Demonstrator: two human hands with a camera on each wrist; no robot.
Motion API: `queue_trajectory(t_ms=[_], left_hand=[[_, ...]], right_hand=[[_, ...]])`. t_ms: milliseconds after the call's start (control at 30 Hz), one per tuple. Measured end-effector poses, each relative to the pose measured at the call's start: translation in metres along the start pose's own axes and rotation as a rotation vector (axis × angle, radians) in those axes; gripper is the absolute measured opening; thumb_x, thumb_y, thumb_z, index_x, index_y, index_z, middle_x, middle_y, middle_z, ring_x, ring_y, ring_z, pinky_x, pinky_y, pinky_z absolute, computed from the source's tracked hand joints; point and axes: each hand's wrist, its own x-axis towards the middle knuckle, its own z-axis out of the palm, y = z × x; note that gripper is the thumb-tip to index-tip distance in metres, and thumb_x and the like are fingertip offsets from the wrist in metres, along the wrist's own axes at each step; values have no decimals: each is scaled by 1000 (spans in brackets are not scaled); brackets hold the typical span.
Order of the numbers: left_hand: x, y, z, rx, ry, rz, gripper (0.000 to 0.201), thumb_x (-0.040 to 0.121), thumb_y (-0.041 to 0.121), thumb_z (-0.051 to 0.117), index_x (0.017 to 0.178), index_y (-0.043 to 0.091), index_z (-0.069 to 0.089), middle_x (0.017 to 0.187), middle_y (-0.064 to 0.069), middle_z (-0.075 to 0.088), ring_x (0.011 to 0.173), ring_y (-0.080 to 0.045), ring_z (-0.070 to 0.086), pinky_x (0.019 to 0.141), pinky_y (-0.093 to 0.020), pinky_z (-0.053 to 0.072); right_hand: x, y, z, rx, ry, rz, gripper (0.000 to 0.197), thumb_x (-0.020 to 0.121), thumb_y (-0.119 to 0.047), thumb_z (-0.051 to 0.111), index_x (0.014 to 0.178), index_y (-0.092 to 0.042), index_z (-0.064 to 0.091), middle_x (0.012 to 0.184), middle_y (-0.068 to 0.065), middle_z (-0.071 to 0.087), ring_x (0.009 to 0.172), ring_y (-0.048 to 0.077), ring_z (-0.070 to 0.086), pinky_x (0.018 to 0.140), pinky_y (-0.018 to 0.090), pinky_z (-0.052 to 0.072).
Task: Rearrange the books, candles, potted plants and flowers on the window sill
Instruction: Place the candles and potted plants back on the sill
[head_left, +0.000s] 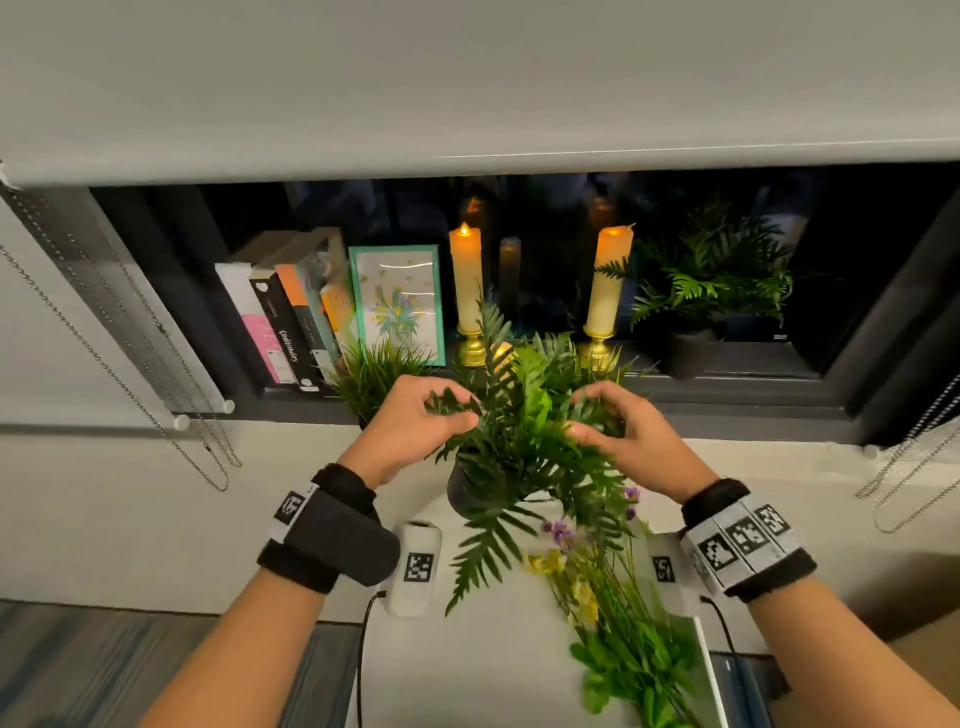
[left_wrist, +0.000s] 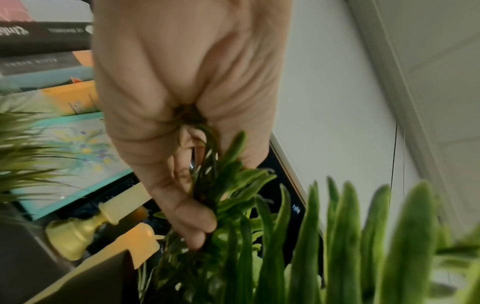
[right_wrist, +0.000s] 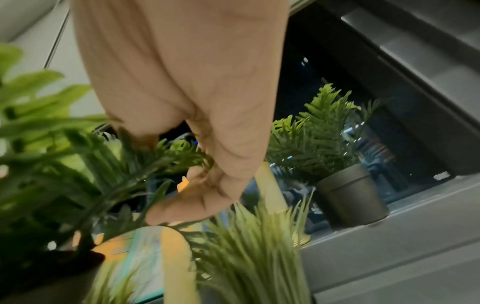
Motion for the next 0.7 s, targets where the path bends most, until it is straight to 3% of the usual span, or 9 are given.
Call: queue_trajectory(t_ms=[133,233,300,400,467,567,600,633,700], left_hand=[[3,17,-4,-94,51,25,8,80,12,75,87,13,73,98,3,71,84,-12,62,73,-14,46],[7,29,2,-159,90,63,13,80,8,74,93,8,72,102,-2,70,90,-8,64,74,-9,47],[11,35,11,-154,91,88,13,80,9,74,92,12,73,102,0,68,95,-11,62,75,-11,45],[15,43,30,-136,63,138,12,81,11,74,90,19,73,97,5,68,89,-9,61,74,-7,47],[15,48,42,-127,48,159,13,82,10,73,88,22,72,93,10,66,80,4,58,70,-2,44],[16,54,58,-120,18,205,12,83,8,71,84,19,74,91,14,67,81,11,58,72,0,42],[18,53,62,-105,13,218,10,83,8,71,84,18,75,94,11,68,88,6,58,74,-1,42],[18,54,65,-96,11,221,10,83,9,71,84,18,75,97,8,69,93,1,58,75,-1,42],[18,53,71,-101,5,206,7,83,10,71,84,16,75,99,3,69,94,-5,60,75,-2,43]], right_hand=[[-6,7,-22,107,206,52,20,100,-25,40,112,-14,53,96,-1,60,77,-4,61,66,8,49],[-10,28,-32,24,226,140,21,90,-4,59,103,-21,59,98,4,63,90,19,67,83,21,54],[-16,25,-28,-50,88,203,30,77,-29,74,104,-20,63,103,3,65,99,30,65,88,18,51],[-26,12,-9,46,-209,372,87,55,-66,73,123,-13,56,128,13,57,118,30,56,97,29,48],[-28,3,2,67,-281,410,98,56,-60,67,134,-5,46,135,9,51,123,19,52,94,18,46],[-24,-7,10,83,-172,255,50,80,-20,72,125,-13,51,116,-17,52,89,-28,49,85,-1,40],[-25,-1,8,110,-130,274,46,81,-8,71,122,-16,49,111,-20,49,82,-33,47,79,-6,37],[-30,-3,5,134,-105,294,44,82,-1,68,121,-11,50,112,-16,50,85,-29,51,80,-5,38],[-40,2,-2,167,-43,372,47,87,0,61,130,4,44,125,1,50,116,6,56,91,8,39]])
